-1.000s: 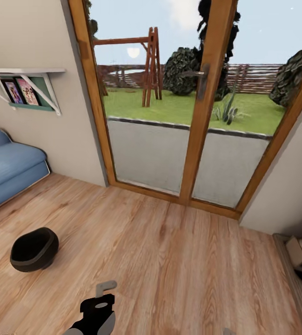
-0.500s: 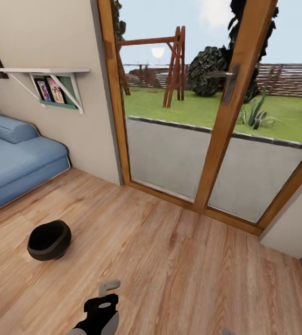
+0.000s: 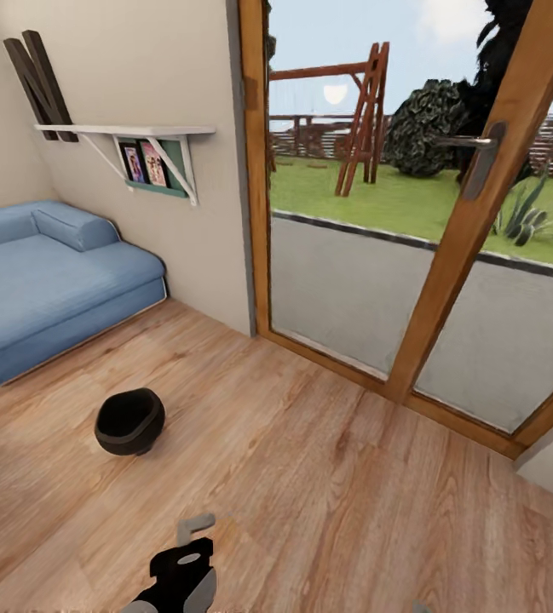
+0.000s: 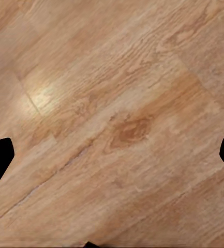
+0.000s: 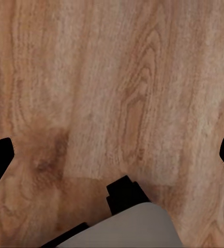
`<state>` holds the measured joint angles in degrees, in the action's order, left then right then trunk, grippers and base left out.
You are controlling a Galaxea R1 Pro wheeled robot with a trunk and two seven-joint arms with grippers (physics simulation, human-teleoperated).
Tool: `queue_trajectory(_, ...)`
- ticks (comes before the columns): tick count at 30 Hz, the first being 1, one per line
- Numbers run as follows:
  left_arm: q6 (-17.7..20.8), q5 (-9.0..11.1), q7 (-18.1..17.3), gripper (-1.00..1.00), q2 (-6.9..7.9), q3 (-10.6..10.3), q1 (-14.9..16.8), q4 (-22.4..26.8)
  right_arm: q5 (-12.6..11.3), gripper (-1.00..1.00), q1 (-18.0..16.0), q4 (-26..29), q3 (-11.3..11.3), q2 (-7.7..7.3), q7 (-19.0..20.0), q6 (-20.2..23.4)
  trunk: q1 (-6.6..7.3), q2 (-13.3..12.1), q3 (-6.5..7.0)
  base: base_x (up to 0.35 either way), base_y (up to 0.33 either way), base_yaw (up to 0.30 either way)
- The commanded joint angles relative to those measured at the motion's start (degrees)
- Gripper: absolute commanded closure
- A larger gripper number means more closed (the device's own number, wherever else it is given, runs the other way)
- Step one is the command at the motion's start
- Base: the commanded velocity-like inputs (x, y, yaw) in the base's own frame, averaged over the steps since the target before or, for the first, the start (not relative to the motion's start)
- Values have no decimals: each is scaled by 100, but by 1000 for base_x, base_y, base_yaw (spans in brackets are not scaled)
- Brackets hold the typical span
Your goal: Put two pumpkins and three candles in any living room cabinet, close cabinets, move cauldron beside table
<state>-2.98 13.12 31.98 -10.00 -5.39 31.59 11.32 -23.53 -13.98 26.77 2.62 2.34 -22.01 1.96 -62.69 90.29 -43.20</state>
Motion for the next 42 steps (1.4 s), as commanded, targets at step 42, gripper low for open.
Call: queue_trajectory(42, -663, 893, -130, -100, 398, 353, -236, -796, 846, -100, -35, 20, 19, -85, -14, 435, 924, -1684, 496, 0, 0, 185)
